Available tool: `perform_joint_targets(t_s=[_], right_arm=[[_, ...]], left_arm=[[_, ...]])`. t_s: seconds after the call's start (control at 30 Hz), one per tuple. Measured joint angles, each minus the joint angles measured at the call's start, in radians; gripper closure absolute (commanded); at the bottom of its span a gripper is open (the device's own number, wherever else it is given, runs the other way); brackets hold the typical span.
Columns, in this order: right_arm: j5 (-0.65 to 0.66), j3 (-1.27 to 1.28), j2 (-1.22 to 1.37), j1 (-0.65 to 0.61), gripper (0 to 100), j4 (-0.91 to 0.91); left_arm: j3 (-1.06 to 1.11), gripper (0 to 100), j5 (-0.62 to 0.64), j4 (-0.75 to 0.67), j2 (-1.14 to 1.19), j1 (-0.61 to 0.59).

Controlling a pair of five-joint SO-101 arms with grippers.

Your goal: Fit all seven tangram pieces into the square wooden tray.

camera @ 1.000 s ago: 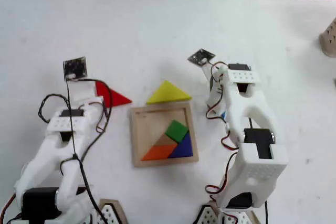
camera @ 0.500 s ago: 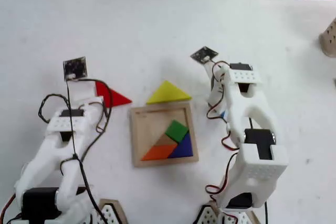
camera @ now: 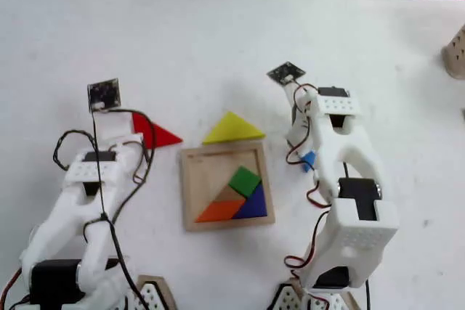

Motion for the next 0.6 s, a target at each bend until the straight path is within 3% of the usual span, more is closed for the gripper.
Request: perform_joint_targets(t_s=[0.23,0.33,0.47,0.6], right_arm=[[-0.052,0.002,-0.11,-0.002,96.7,0.029],[-0.078,0.002,-0.199,-0.002,87.6,0.091],[-0.196,0.037,-0.31,-0.002,77.1,0.157],[-0.318,0.175,-0.373,0.005,76.9,0.115]], left_arm=[[0.0,98,0.0,0.0,0.0,0.0],[0.0,98,0.0,0.0,0.0,0.0],[0.0,98,0.0,0.0,0.0,0.0],[0.0,98,0.0,0.0,0.0,0.0]])
